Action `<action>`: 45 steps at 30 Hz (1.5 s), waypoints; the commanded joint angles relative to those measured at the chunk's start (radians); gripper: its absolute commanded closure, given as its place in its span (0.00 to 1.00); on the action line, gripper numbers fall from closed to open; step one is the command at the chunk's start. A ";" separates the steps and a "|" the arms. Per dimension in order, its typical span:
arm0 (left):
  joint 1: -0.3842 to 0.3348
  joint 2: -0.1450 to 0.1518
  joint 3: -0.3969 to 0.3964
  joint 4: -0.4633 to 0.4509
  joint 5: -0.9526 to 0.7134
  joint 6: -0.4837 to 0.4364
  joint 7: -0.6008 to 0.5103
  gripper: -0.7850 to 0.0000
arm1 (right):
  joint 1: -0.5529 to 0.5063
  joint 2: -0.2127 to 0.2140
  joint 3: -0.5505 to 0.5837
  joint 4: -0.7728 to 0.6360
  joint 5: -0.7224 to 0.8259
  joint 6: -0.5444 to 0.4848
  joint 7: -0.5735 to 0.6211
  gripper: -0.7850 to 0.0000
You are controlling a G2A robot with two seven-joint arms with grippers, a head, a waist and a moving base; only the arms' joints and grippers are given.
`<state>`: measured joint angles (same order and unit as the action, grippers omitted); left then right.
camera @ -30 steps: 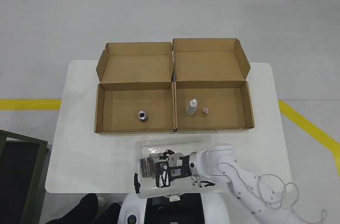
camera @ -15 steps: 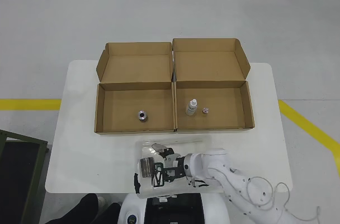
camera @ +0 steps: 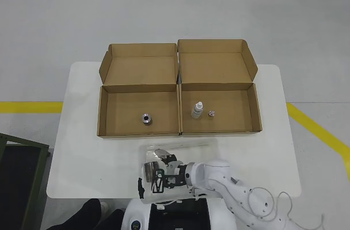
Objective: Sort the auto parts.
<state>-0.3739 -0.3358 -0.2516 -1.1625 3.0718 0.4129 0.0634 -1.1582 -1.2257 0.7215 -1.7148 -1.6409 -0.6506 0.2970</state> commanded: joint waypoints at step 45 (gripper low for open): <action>0.000 0.000 0.000 0.000 0.000 0.000 0.000 0.00 | -0.088 0.012 0.082 0.053 -0.009 0.135 -0.163 0.58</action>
<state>-0.3739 -0.3358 -0.2516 -1.1625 3.0718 0.4129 0.0634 -1.2460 -1.2127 0.8045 -1.6668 -1.6556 -0.5231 0.1388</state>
